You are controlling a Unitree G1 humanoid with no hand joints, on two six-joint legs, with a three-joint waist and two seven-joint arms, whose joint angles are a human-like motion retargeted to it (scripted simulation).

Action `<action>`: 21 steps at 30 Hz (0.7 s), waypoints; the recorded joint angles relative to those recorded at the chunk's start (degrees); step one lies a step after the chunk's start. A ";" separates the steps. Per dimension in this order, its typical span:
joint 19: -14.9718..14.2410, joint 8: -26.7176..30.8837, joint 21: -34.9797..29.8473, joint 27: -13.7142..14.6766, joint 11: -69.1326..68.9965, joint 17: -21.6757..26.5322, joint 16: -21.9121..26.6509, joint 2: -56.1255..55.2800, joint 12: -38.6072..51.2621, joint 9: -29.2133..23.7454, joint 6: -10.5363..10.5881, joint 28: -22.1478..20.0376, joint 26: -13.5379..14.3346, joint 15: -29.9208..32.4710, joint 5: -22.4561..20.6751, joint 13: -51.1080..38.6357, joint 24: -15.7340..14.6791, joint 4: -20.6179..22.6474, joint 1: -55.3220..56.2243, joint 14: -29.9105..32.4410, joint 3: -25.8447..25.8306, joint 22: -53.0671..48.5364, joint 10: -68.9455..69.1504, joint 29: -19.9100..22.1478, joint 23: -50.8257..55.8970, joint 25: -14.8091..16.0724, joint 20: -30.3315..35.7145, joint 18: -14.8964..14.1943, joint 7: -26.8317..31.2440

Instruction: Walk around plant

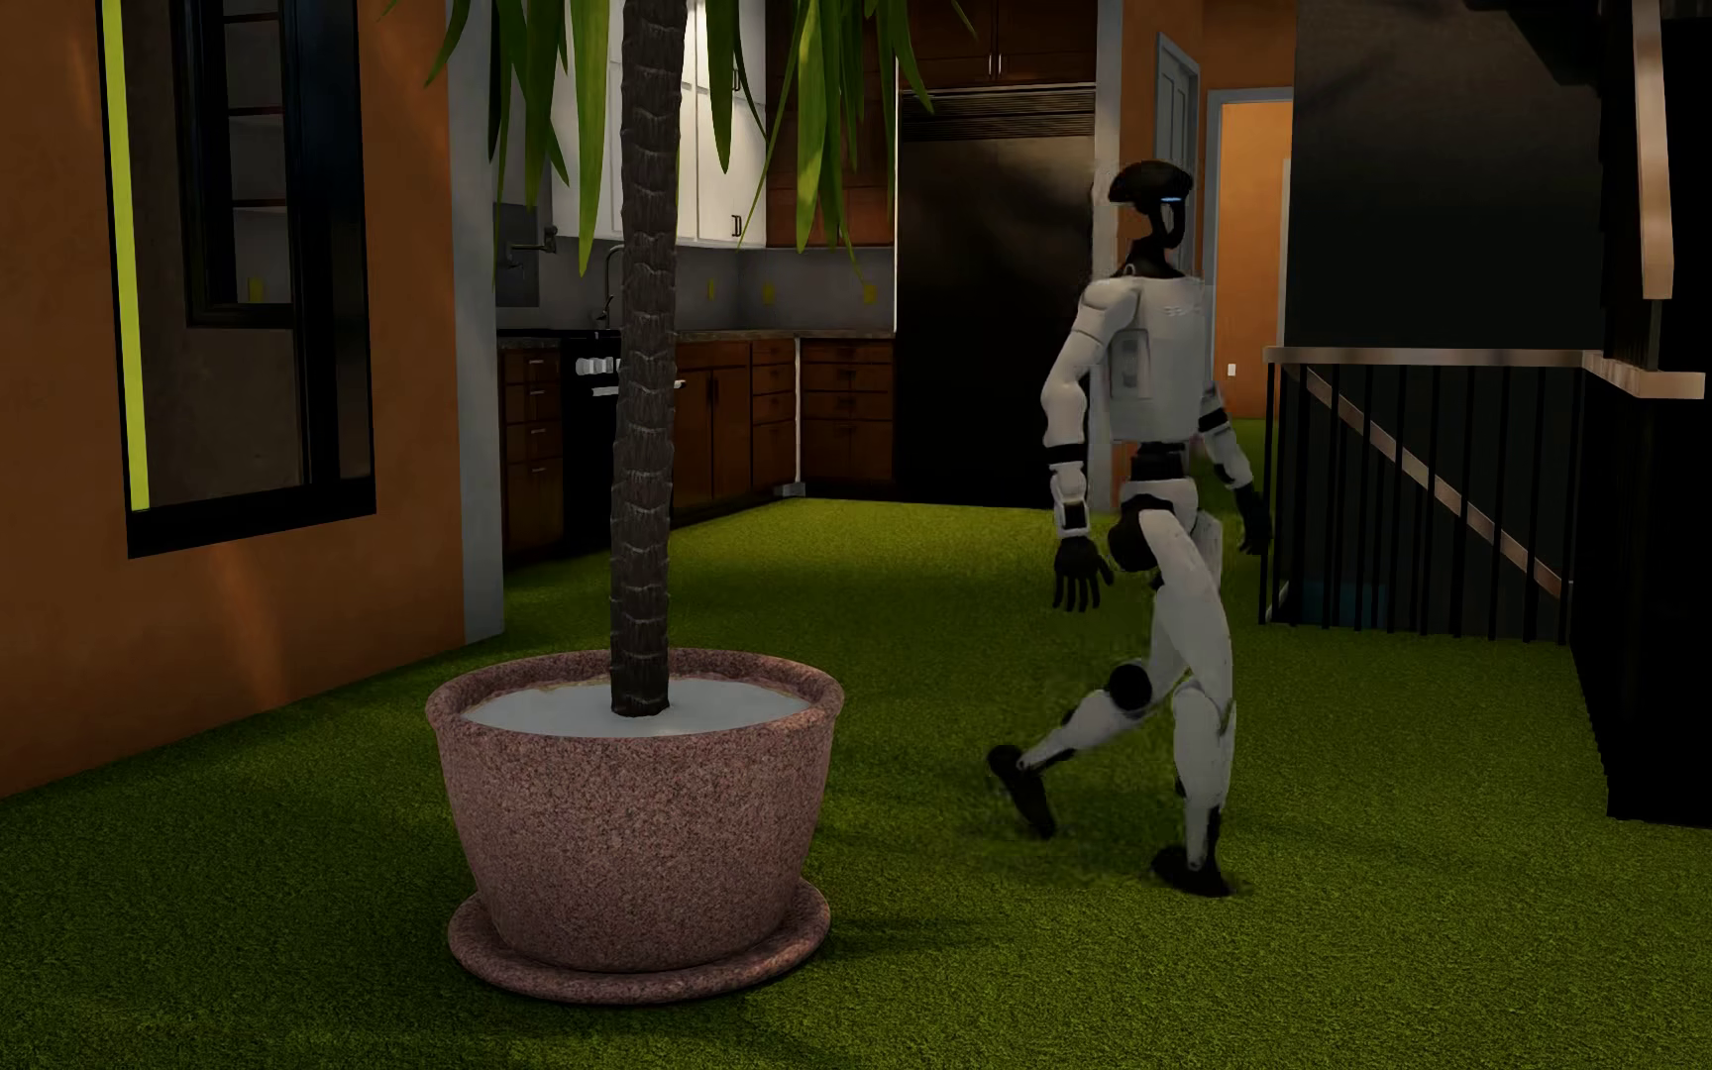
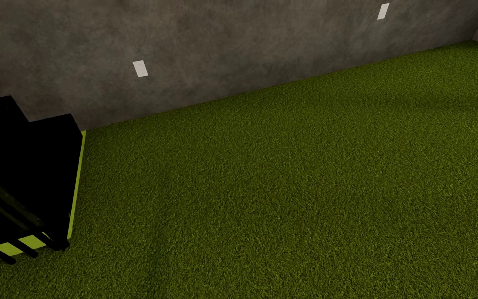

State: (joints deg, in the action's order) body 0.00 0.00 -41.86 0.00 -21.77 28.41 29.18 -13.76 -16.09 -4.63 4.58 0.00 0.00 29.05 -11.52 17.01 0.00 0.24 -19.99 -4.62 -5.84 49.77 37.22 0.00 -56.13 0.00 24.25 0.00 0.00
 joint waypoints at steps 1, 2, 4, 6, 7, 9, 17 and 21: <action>0.00 0.00 -1.20 0.00 -1.48 0.49 -1.15 1.33 -0.40 0.03 0.50 0.00 0.00 -1.13 -1.79 -0.90 0.00 -3.22 4.68 5.68 0.11 0.02 10.60 0.00 -1.08 0.00 1.35 0.00 0.00; 0.00 0.00 -1.39 0.00 -1.35 0.85 -1.97 3.10 -0.08 0.12 0.80 0.00 0.00 -5.46 -2.79 -2.07 0.00 -5.54 12.04 7.83 -0.62 0.65 21.75 0.00 -1.38 0.00 4.11 0.00 0.00; 0.00 0.00 1.74 0.00 -0.75 1.04 -3.00 5.86 0.78 0.68 0.17 0.00 0.00 -16.32 -3.31 -4.44 0.00 -5.73 26.38 -0.09 -0.25 1.78 35.62 0.00 -0.61 0.00 9.59 0.00 0.00; 0.00 0.00 6.78 0.00 0.20 0.83 -3.10 10.31 -0.41 1.31 -1.63 0.00 0.00 -25.45 -3.25 -5.27 0.00 -3.34 34.96 -4.00 2.53 1.31 31.10 0.00 2.77 0.00 11.42 0.00 0.00; 0.00 0.00 9.44 0.00 0.01 0.70 -3.08 11.21 -1.33 2.16 -2.21 0.00 0.00 -29.56 -2.95 -5.09 0.00 -1.92 38.19 -3.17 3.98 0.80 22.71 0.00 5.47 0.00 10.95 0.00 0.00; 0.00 0.00 11.71 0.00 -1.30 0.60 -3.36 13.23 -2.40 2.89 -2.84 0.00 0.00 -36.37 -2.64 -5.21 0.00 0.17 39.59 0.91 6.01 1.72 -0.73 0.00 9.72 0.00 10.06 0.00 0.00; 0.00 0.00 2.78 0.00 -22.13 -0.66 -0.17 12.17 -3.08 2.26 -4.21 0.00 0.00 -27.16 4.38 -4.57 0.00 -1.13 27.73 5.79 5.81 6.02 -14.05 0.00 -1.61 0.00 14.66 0.00 0.00; 0.00 0.00 1.18 0.00 -29.22 0.77 4.00 4.54 -4.07 -1.82 -1.47 0.00 0.00 -10.97 4.19 -2.39 0.00 -1.31 10.52 9.27 5.33 2.89 -24.25 0.00 0.04 0.00 8.84 0.00 0.00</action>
State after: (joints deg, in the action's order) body 0.00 0.00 -40.68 0.00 -51.00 29.18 33.18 -9.22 -20.16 -6.45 3.10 0.00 0.00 18.08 -7.34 14.62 0.00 -1.07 -9.48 4.65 -0.51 52.67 12.98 0.00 -56.09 0.00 33.09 0.00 0.00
